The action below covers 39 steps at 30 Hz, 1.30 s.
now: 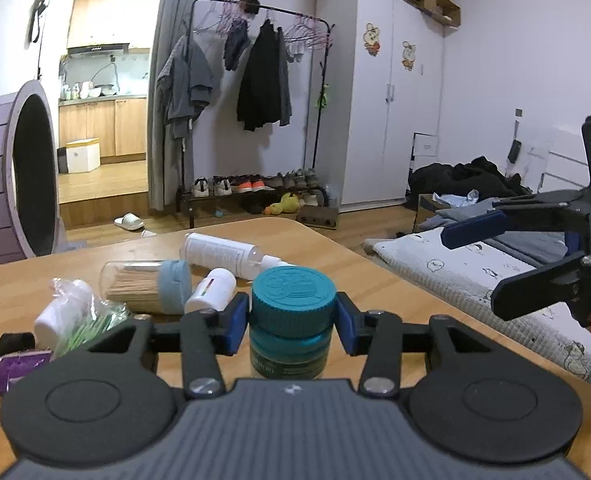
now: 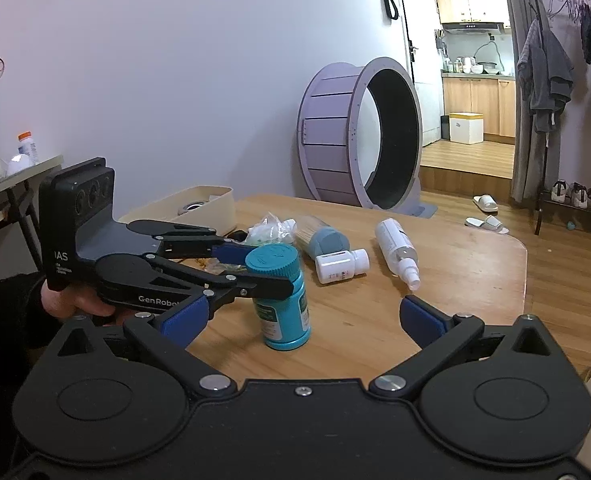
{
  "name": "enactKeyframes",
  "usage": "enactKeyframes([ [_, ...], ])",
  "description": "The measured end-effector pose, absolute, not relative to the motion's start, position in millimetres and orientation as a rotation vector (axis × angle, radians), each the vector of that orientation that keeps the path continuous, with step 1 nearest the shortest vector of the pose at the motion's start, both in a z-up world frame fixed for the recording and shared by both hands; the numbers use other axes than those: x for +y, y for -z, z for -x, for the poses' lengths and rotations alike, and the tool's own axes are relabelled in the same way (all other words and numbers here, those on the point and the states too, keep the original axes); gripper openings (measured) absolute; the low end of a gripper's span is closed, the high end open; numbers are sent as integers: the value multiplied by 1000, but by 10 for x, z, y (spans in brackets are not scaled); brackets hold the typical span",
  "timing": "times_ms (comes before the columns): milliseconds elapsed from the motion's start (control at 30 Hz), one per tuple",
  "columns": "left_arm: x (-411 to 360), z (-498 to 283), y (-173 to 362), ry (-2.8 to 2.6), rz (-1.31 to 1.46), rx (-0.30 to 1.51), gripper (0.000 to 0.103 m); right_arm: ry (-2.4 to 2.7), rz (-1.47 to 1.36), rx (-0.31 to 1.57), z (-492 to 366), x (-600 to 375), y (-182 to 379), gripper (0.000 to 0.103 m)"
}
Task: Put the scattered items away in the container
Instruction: 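Carry the teal-capped bottle with the left tool into the basket and release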
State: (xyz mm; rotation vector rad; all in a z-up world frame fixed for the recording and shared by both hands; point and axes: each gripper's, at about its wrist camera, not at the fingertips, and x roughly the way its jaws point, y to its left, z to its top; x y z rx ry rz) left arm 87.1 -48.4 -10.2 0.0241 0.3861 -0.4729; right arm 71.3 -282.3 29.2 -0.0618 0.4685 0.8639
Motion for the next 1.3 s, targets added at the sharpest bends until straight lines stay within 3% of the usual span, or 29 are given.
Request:
enactKeyframes([
  [667,1267,-680,-804,32,90,248,45,-891,-99,366,-912,-2300,-427,103],
  [1300,1922,-1389,-397,-169,-26,421,45,-932,-140,335,-1000,-1724,-342,103],
])
